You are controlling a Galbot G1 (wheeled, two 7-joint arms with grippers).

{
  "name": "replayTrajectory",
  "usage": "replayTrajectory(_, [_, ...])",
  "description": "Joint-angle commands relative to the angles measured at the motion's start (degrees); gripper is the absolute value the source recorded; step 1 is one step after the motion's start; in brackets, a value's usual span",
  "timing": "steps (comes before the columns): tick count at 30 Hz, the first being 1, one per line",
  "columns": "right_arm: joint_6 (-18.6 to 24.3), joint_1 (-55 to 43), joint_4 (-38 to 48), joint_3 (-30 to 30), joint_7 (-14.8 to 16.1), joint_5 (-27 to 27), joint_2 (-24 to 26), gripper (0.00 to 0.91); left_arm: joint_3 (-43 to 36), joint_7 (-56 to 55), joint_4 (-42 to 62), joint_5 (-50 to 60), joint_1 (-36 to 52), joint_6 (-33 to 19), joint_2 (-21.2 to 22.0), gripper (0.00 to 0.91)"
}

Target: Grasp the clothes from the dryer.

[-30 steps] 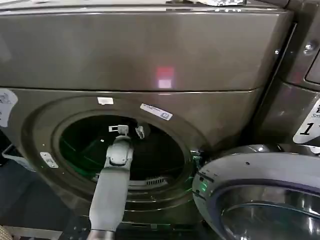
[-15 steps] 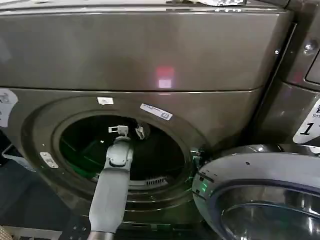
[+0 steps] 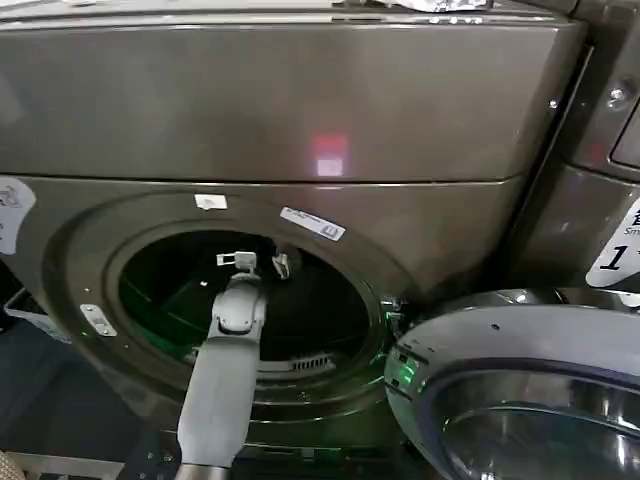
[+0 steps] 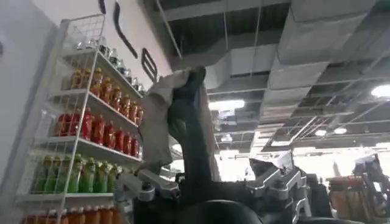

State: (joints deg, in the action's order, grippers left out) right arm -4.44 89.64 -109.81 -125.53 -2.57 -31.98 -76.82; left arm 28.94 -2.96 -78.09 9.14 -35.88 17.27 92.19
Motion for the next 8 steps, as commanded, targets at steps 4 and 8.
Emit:
replayTrajectory(4, [-1.75,-0.07,-0.91,-0.60,0.28,0.05,-0.04,0.907,0.02,0.08,0.26,-0.19,0.69,-0.20,0.37,0.000])
replayTrajectory(8, [-2.36,-0.08,-1.33,-0.69,0.32,0.07,-0.07,0.907,0.05,0.08,0.30,-0.37,0.82,-0.25,0.42,0.000])
